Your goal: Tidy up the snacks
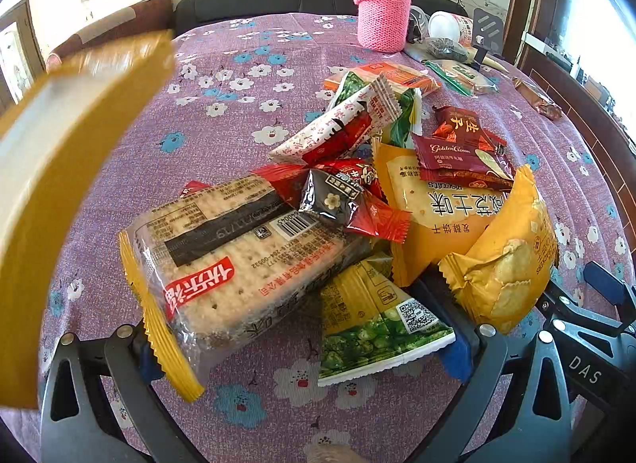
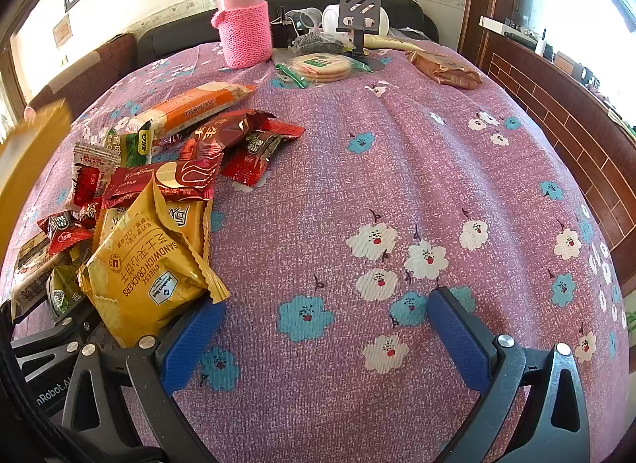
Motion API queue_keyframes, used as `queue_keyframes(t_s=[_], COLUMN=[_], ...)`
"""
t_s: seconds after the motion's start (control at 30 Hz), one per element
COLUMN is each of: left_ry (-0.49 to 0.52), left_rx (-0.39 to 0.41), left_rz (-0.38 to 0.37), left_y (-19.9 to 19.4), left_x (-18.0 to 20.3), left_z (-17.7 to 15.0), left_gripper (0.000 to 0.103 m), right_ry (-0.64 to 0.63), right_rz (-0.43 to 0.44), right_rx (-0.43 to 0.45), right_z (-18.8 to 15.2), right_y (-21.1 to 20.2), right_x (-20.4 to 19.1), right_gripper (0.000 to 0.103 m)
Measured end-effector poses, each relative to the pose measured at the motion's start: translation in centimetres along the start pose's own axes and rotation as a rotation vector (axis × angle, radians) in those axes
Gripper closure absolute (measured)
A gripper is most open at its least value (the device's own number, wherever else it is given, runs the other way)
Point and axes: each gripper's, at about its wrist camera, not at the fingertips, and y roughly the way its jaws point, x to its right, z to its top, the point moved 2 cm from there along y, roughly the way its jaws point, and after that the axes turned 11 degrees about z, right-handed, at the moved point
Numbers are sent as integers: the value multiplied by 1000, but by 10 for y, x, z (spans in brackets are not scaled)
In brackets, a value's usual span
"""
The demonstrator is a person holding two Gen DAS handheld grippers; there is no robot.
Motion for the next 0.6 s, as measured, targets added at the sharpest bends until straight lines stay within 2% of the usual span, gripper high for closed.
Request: queue_keyframes(t_s=[0.6], left_ry=[1], left_rx=[0], left_rz=[1], left_y=[-2], left_x=[2], left_z=[0], left_gripper=[0], right_ry=[0], right_rz=[0], right_rx=[0], right_z=[0], right_y=[0], right_x=[0], right_gripper=[0])
